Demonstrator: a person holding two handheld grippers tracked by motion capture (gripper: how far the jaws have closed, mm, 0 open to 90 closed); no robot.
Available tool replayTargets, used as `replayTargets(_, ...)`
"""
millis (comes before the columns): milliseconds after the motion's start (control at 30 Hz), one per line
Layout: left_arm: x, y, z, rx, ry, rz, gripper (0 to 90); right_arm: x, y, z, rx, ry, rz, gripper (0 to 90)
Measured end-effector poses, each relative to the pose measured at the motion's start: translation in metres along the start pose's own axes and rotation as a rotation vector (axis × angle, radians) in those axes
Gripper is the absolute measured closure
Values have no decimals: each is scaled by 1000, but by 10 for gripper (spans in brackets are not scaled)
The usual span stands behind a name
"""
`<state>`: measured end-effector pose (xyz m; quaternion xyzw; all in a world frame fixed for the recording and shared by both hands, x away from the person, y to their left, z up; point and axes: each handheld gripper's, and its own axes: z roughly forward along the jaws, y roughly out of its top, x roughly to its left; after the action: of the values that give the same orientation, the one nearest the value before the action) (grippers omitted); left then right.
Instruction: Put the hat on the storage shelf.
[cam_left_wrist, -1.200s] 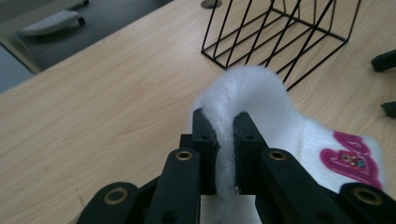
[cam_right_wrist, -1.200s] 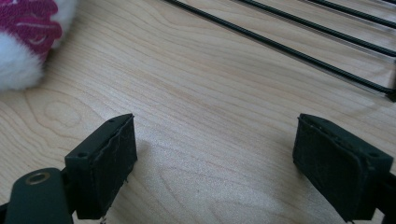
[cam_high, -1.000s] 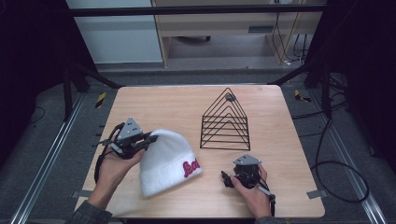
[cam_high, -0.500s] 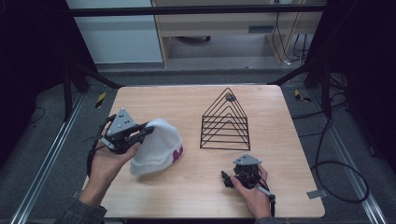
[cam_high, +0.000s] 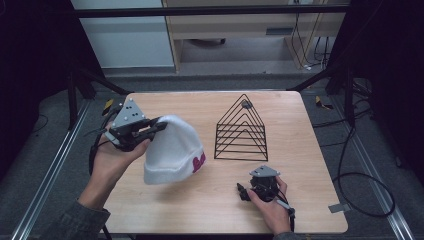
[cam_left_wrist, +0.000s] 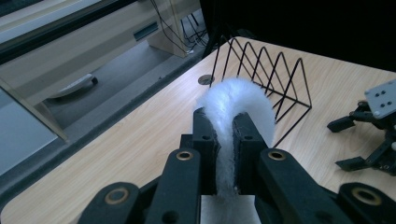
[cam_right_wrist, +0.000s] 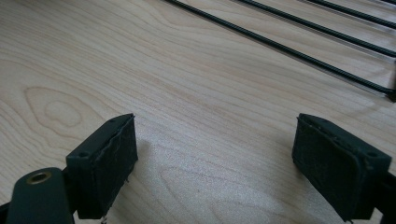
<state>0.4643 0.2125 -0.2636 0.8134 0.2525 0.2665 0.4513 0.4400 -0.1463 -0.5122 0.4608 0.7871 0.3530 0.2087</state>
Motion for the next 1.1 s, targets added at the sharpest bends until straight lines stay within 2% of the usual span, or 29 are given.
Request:
replayTargets(100, -1, 9, -2, -6, -8, 12, 822, 0, 0, 0, 0, 3, -2, 157)
replayTargets(233, -4, 26, -10, -24, -9, 46, 821, 1, -1, -2, -13, 26, -24, 222)
replayTargets(367, -8, 38, -13, -32, -11, 74, 821, 2, -4, -9, -29, 61, -5, 253)
replayTargets(433, -10, 44, -14, -33, -14, 90, 821, 4, -3, -17, -58, 41, -6, 271)
replayTargets(667, -17, 62, -15, -40, -32, 136, 821, 4, 11, -56, -146, 26, -22, 283)
replayTargets(800, -19, 74, -12, -58, -58, 131, 821, 3, 26, -78, -190, 11, -32, 282)
replayTargets(867, -21, 81, -8, -54, -68, 146, 821, 2, 33, -87, -210, 9, -40, 282)
replayTargets(967, -24, 90, -2, -51, -80, 160, 821, 1, 41, -96, -224, 7, -54, 297)
replayTargets(1100, -27, 103, 3, -72, -105, 162, 821, -1, 49, -111, -266, 5, -57, 322)
